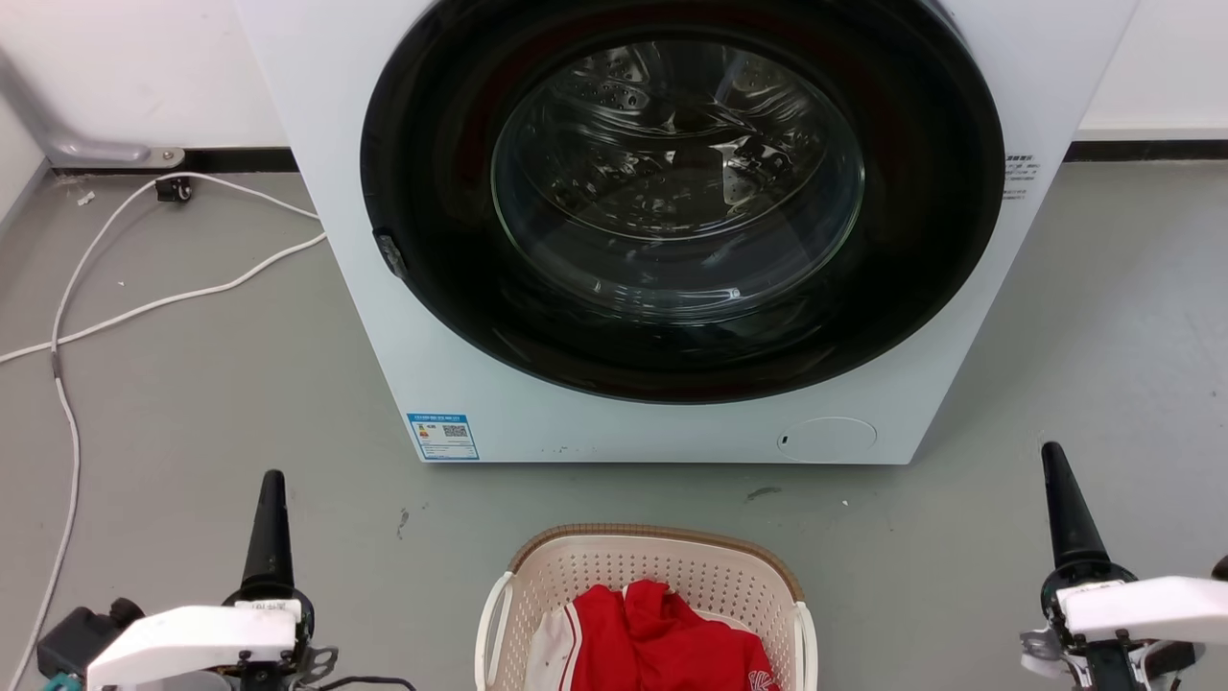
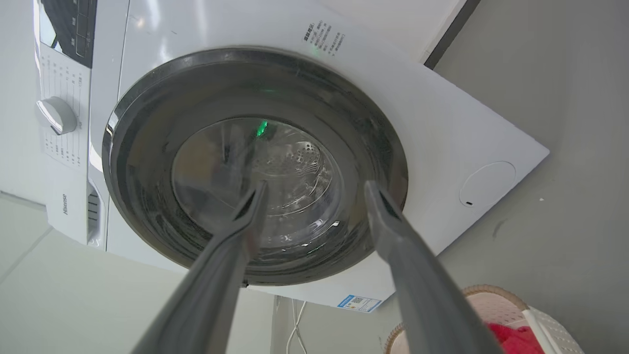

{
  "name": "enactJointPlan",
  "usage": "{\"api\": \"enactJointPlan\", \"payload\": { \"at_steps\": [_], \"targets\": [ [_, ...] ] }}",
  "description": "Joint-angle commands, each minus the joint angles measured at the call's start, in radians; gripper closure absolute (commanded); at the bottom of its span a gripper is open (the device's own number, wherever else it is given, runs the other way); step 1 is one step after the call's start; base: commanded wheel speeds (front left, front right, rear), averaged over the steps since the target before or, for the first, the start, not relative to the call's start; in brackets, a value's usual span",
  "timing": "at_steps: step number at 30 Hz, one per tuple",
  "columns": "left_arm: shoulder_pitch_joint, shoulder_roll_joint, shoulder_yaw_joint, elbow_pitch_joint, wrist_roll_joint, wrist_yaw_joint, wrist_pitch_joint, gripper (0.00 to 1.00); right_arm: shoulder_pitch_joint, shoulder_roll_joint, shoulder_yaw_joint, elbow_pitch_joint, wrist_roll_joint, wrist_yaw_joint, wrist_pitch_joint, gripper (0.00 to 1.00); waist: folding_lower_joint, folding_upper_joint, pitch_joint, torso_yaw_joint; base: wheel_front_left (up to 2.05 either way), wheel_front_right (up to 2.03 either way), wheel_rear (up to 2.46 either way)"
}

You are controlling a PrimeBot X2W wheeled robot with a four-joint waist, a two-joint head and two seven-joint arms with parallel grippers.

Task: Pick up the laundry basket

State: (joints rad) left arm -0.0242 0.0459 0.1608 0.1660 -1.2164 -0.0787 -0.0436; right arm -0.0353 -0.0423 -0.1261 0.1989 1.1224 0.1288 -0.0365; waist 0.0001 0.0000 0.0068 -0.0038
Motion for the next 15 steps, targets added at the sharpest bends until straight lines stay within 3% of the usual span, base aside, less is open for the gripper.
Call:
{"api": "enactJointPlan", "payload": {
  "at_steps": [1,12,13,15],
  "targets": [
    [0.0,0.004,0.0,-0.032,0.035,0.002,-0.009,0.0,-0.005,-0.005,0.003,-0.031,-0.044,0.001,-0.011,0.0,-0.0001,0.0,0.001,0.0,0.0,0.0,0.0],
    [0.022,0.004,-0.047,-0.141,0.285,0.052,-0.045,0.0,0.012,-0.006,0.054,-0.135,-0.314,0.001,-0.048,0.0,-0.0001,0.0,0.006,-0.005,0.0,0.0,0.0],
    [0.028,0.004,-0.073,-0.172,0.374,0.063,-0.055,0.0,0.018,-0.007,0.066,-0.145,-0.376,0.001,-0.058,0.0,-0.0001,0.0,0.006,-0.006,0.0,0.0,0.0],
    [0.031,0.004,-0.092,-0.184,0.428,0.067,-0.061,0.0,0.02,-0.007,0.075,-0.15,-0.425,0.001,-0.065,0.0,-0.0001,0.0,0.007,-0.006,0.0,0.0,0.0]
  ]
}}
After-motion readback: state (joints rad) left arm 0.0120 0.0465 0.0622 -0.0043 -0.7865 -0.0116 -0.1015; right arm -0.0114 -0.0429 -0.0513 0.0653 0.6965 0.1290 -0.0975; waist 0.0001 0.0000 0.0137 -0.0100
